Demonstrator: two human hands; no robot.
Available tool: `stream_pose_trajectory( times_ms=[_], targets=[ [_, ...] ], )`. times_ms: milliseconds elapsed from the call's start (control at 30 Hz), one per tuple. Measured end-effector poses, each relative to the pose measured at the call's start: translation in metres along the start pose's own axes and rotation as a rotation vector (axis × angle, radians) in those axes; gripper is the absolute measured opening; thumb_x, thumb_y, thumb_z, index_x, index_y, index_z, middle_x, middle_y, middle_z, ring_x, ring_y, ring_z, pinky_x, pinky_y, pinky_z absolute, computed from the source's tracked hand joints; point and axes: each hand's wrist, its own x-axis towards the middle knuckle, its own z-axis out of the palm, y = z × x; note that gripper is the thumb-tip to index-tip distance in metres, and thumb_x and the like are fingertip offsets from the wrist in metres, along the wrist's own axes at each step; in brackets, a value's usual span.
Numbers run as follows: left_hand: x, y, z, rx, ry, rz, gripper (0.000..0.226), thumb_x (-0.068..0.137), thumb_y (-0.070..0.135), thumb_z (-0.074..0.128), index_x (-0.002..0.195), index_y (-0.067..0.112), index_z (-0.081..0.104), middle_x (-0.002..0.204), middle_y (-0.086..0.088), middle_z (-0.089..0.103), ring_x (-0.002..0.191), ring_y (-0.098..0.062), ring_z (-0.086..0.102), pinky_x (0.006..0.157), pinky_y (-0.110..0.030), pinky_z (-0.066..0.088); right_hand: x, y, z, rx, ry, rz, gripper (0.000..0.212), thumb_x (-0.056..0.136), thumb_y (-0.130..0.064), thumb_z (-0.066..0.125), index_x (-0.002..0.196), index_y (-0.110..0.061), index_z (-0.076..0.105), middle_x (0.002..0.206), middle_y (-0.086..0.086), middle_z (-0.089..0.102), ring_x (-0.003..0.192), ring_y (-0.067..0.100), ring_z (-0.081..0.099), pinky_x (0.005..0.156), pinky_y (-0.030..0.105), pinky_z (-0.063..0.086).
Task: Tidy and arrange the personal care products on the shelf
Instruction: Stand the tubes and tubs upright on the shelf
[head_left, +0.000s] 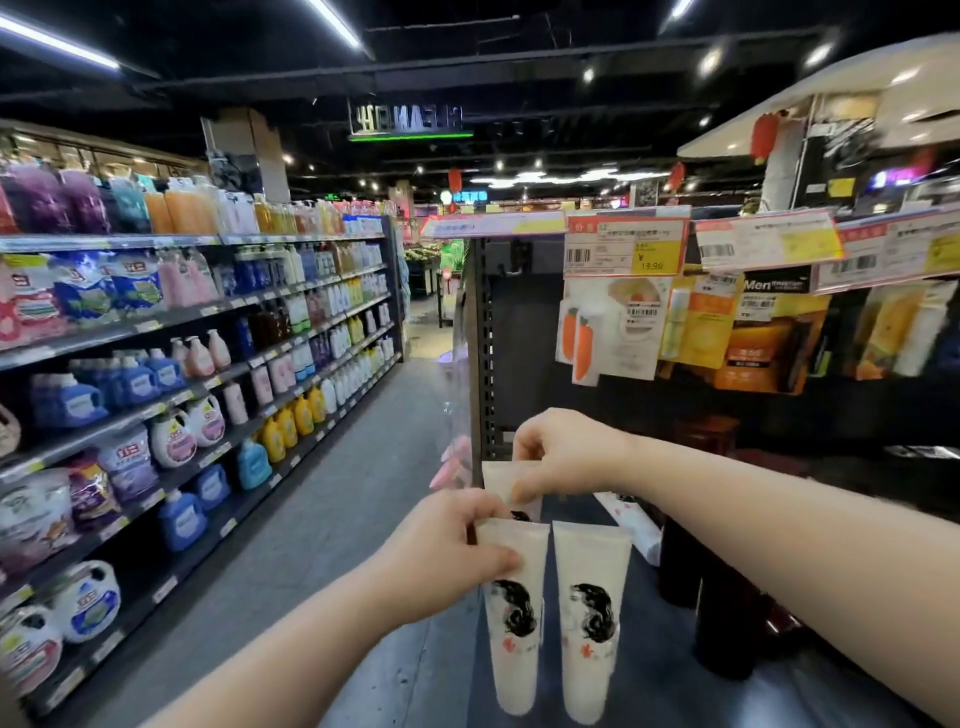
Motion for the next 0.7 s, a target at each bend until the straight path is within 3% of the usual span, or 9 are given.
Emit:
stream_pose_trajectory(
  times_ms=[100, 233, 333, 467, 700],
  targets=[
    [0.000, -0.005, 0.003, -0.033, 0.037, 0.009, 0.018, 0.073, 0.020, 0.072, 0.072, 0.032, 0.058, 0.075, 0.009, 0.060, 0.066, -0.001, 0.055, 0.056, -0.010, 0.043, -0.001, 0.001, 0.008, -0.019, -0.083, 0.045, 0.018, 0.072, -0.028, 0.076, 0.069, -0.028, 0.058, 0.076, -0.006, 0.062, 0.064, 0.007, 0.059, 0.050, 0.019, 0.044],
    [0.000, -0.010, 0.006, -0.137, 0.024, -0.028, 0.017, 0.072, 0.018, 0.073, 0.074, 0.028, 0.060, 0.080, 0.003, 0.065, 0.076, -0.013, 0.064, 0.071, -0.032, 0.055, -0.001, -0.001, 0.005, -0.035, -0.111, 0.057, 0.015, 0.077, -0.025, 0.072, 0.089, -0.025, 0.064, 0.091, 0.001, 0.067, 0.081, 0.020, 0.067, 0.062, 0.027, 0.055],
    [0.000, -0.013, 0.007, -0.203, 0.011, -0.053, 0.015, 0.071, 0.018, 0.074, 0.074, 0.026, 0.062, 0.077, 0.001, 0.068, 0.077, -0.017, 0.067, 0.075, -0.040, 0.057, -0.001, -0.002, 0.007, -0.061, -0.053, 0.044, 0.021, 0.080, -0.021, 0.069, 0.101, -0.019, 0.069, 0.083, -0.009, 0.062, 0.072, 0.010, 0.063, 0.058, 0.020, 0.053],
    [-0.002, -0.015, 0.008, -0.233, 0.015, -0.047, 0.016, 0.072, 0.016, 0.073, 0.071, 0.025, 0.060, 0.069, 0.004, 0.065, 0.068, -0.012, 0.065, 0.071, -0.038, 0.056, 0.000, -0.003, 0.013, -0.042, 0.010, 0.008, 0.021, 0.081, -0.020, 0.068, 0.102, -0.015, 0.070, 0.086, -0.010, 0.061, 0.068, 0.002, 0.057, 0.059, 0.014, 0.047],
    [-0.003, -0.016, 0.010, -0.258, 0.037, -0.036, 0.014, 0.074, 0.015, 0.073, 0.078, 0.022, 0.061, 0.072, 0.006, 0.066, 0.070, -0.008, 0.065, 0.067, -0.027, 0.056, -0.002, -0.002, 0.015, -0.018, 0.035, 0.027, 0.021, 0.079, -0.018, 0.070, 0.100, -0.015, 0.071, 0.083, -0.010, 0.061, 0.062, 0.001, 0.055, 0.061, 0.016, 0.048]
  ],
)
